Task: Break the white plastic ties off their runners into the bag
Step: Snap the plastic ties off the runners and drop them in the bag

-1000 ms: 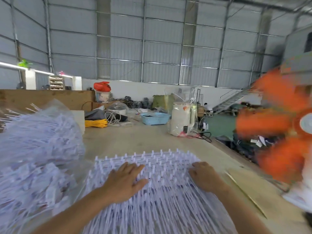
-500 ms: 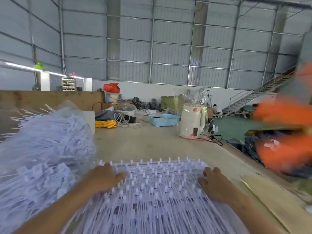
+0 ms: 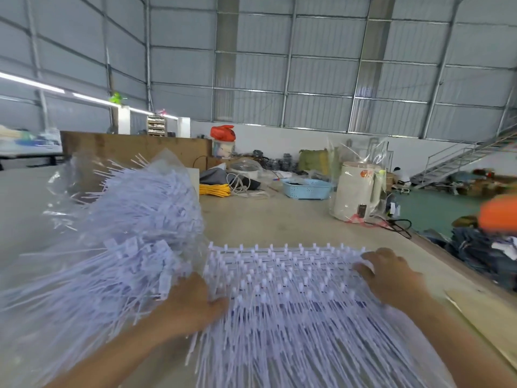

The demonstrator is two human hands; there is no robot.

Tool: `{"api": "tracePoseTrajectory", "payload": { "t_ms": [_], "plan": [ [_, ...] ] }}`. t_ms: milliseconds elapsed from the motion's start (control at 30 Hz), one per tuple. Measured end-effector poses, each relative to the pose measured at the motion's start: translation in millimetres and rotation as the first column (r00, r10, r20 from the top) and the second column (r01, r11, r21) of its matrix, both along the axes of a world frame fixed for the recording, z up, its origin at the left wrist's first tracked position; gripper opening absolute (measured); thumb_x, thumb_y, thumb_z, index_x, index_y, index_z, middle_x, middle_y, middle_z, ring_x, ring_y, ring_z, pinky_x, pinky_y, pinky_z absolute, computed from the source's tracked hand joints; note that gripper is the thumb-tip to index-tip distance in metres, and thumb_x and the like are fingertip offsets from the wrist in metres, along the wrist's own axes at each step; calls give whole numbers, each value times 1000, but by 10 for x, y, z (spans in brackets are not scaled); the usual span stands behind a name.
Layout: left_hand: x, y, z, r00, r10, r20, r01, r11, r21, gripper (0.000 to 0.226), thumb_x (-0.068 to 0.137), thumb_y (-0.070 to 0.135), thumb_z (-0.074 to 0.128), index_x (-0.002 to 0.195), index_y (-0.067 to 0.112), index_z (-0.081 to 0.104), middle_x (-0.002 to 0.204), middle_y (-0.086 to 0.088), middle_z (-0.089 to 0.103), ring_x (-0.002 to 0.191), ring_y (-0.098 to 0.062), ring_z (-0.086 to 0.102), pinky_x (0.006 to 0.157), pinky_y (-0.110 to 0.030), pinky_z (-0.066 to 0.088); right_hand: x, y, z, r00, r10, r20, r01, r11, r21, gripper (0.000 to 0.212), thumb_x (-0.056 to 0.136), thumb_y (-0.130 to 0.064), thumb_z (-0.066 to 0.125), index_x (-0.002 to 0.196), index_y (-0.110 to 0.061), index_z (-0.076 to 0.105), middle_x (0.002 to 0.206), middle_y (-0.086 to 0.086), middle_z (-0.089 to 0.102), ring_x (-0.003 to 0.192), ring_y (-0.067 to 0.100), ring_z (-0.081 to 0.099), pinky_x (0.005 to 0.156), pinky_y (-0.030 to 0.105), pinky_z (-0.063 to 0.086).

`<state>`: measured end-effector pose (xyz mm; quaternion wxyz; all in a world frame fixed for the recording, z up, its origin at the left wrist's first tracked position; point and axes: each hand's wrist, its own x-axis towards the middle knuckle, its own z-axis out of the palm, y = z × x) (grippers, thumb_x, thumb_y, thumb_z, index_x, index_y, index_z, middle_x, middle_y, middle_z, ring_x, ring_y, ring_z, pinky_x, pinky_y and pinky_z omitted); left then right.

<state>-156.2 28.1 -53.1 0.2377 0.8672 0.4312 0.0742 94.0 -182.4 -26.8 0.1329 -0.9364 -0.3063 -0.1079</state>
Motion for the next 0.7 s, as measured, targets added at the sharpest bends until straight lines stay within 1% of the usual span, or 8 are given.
{"api": "tracePoseTrajectory", "payload": {
  "t_ms": [67,133,200,300,433,533,600,700],
  "plan": [
    [-55,-110,-21,995,48,83,-42,997,-72,59,92,52,50,128,7,39,134,-8,41,126,-18,41,106,-28,31,-281,176,37,986,163,-47,-164,986,-16,53,92,-61,25,131,-32,47,136,0,46,123,24,47,101,48,39],
    [-62,-222,-51,980,77,182,-80,997,8,80,93,47,49,147,5,9,154,-9,10,144,-25,10,115,-33,16,-597,341,7,946,295,-134,-305,950,-59,67,84,-72,16,134,-36,43,138,1,44,127,26,43,104,53,35],
    [-77,-352,-76,968,70,242,-73,997,2,87,93,47,50,150,8,-3,158,-8,-1,146,-25,-1,117,-34,9,-774,486,-112,937,293,-190,-327,928,-177,69,83,-74,15,138,-38,34,147,6,32,135,32,31,106,63,25],
    [-134,-487,-211,953,141,267,-90,977,-192,91,89,50,56,150,7,5,158,-8,6,146,-25,8,115,-34,16,-871,600,-333,973,200,-116,-226,926,-302,68,88,-69,9,145,-34,20,156,9,10,143,38,5,102,75,8],
    [-248,-627,-349,908,238,343,-140,948,-287,82,87,44,61,147,5,19,154,-12,20,141,-27,24,112,-34,24,-881,600,-404,981,186,-49,-192,941,-278,62,92,-64,9,145,-32,16,156,10,8,142,39,4,101,76,7],
    [-208,-742,-359,820,323,473,-84,885,-458,51,89,29,62,128,6,39,131,-8,46,118,-27,47,95,-28,35,-942,548,-340,972,228,-48,-233,948,-216,67,89,-68,11,146,-33,13,157,8,4,143,38,3,100,76,7],
    [-155,-783,-285,731,409,546,-3,802,-598,25,87,17,63,101,-1,52,95,-6,66,87,-26,60,83,-32,47,-1046,519,-296,937,318,-148,-339,928,-153,87,72,-84,6,146,-40,10,158,6,2,144,36,1,102,75,3],
    [-119,-662,-91,651,520,553,113,654,-748,12,90,6,54,85,-3,60,58,-14,62,45,-24,59,40,-26,48,-1251,481,-178,818,398,-415,-487,863,-132,115,45,-100,14,145,-45,0,158,8,-4,144,38,-8,109,68,2]
  ]
}}
